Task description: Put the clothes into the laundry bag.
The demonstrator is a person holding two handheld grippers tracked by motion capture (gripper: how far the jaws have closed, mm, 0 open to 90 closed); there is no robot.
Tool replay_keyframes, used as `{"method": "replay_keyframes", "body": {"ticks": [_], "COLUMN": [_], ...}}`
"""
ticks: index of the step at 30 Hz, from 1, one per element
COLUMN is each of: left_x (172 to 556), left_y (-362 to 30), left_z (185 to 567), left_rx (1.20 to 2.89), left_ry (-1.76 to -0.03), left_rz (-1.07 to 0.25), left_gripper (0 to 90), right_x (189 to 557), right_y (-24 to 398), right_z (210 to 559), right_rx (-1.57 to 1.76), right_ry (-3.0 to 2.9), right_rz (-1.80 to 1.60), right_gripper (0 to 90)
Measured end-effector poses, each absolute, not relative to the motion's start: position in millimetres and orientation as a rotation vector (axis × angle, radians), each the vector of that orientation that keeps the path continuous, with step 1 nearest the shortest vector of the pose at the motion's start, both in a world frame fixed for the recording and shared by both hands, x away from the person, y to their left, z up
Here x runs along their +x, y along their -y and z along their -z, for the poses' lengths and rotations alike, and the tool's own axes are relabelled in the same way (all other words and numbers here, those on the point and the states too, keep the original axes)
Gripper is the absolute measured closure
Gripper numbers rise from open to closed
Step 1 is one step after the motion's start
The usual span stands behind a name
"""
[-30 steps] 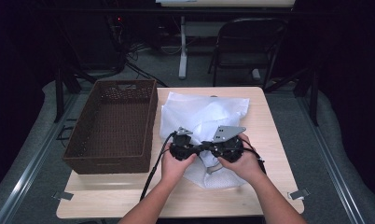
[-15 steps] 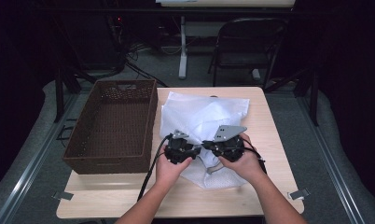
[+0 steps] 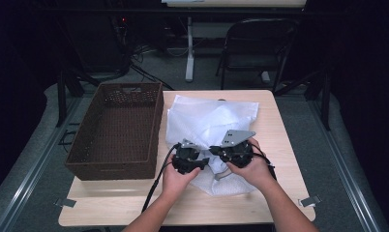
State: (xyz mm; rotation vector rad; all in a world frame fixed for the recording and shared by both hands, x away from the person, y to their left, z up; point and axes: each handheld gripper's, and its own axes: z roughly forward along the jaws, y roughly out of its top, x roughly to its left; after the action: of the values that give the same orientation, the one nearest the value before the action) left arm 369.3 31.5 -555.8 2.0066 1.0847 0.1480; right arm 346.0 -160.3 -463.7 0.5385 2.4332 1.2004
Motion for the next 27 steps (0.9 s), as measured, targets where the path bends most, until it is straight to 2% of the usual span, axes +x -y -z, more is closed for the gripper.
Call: {"method": "replay_keyframes", "body": {"ticks": [6, 9, 18, 21, 27], "left_x": [369.2, 367.8, 366.4, 366.1, 365.2], "left_y": [-24.9, -22.4, -17.6, -17.4, -16.4], "left_z": [565.9, 568.9, 572.4, 572.1, 570.0], "left_rx": [2.001, 2.005, 2.032, 2.038, 2.026], "left_ry": [-1.09, -1.095, -1.079, -1.071, -1.058], "left_rz": [-0.14, -0.139, -0.176, -0.17, -0.178], "left_gripper": [52.0, 57.8, 84.5, 88.0, 89.4], "right_x": [345.9, 345.8, 345.9, 346.0, 345.7], "right_y": [159.8, 160.0, 160.0, 160.2, 160.4], "right_z": [464.0, 463.7, 463.7, 463.6, 463.4], "right_rx": [0.543, 0.538, 0.538, 0.538, 0.538], "right_ry": [-2.433, -2.433, -2.433, -2.434, -2.433], "right_rz": [-1.202, -1.2, -1.201, -1.203, -1.202], "right_gripper": [88.9, 88.9, 88.9, 88.9, 89.0]}}
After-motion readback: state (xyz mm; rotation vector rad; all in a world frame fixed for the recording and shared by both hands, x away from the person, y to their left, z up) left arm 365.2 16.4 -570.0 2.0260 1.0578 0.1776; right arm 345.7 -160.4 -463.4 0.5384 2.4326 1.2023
